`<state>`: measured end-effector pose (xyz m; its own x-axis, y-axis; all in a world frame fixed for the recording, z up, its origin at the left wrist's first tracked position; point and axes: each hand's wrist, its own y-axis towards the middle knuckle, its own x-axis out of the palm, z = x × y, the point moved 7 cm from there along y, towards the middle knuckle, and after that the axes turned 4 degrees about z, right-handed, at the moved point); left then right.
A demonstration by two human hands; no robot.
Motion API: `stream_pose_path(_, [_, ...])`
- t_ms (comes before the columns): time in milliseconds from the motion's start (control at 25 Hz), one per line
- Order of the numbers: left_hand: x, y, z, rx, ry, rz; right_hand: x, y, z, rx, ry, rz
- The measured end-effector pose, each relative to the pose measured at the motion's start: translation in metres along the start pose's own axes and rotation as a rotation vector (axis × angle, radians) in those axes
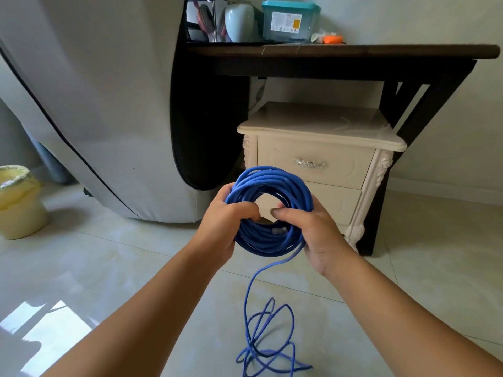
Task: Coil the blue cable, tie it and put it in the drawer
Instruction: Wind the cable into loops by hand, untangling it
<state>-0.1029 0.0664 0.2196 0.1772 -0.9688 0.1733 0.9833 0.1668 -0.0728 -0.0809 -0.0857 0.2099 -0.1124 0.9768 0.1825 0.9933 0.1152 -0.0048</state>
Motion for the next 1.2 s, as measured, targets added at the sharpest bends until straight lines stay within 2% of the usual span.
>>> stream_pose_path(160, [0.008,-0.001,0.002,0.019,0.113,-0.149,-0.013,0.005,-0.003,-0.050,-0.072,0.155])
stream_pose_path(280, [0.003,0.002,0.010,0.093,0.332,-0.243,-0.015,0.000,-0.024,-0.228,-0.307,0.165])
stream_pose_path(400, [0.006,-0.003,0.018,0.382,0.815,-0.175,-0.006,-0.009,-0.036,-0.453,-0.713,0.116])
stream_pose_path(480, [0.015,-0.009,0.016,0.533,0.924,-0.191,0.007,-0.015,-0.034,-0.554,-0.878,0.049])
stream_pose_path(600, [0.013,-0.009,0.015,0.563,0.839,-0.137,0.013,-0.019,-0.038,-0.660,-0.940,0.058])
stream_pose_path(680, [0.007,-0.007,0.014,0.520,0.769,-0.059,0.013,-0.020,-0.038,-0.644,-0.864,0.048])
stream_pose_path(880, [0.004,-0.003,0.015,0.388,0.521,0.019,0.006,-0.012,-0.036,-0.426,-0.565,-0.075])
stream_pose_path(1080, [-0.005,0.006,0.008,0.168,0.060,0.124,-0.006,-0.003,-0.027,-0.223,-0.335,-0.123])
stream_pose_path(1200, [0.001,0.009,0.006,0.089,-0.169,0.096,-0.006,0.001,-0.012,-0.063,-0.130,-0.125])
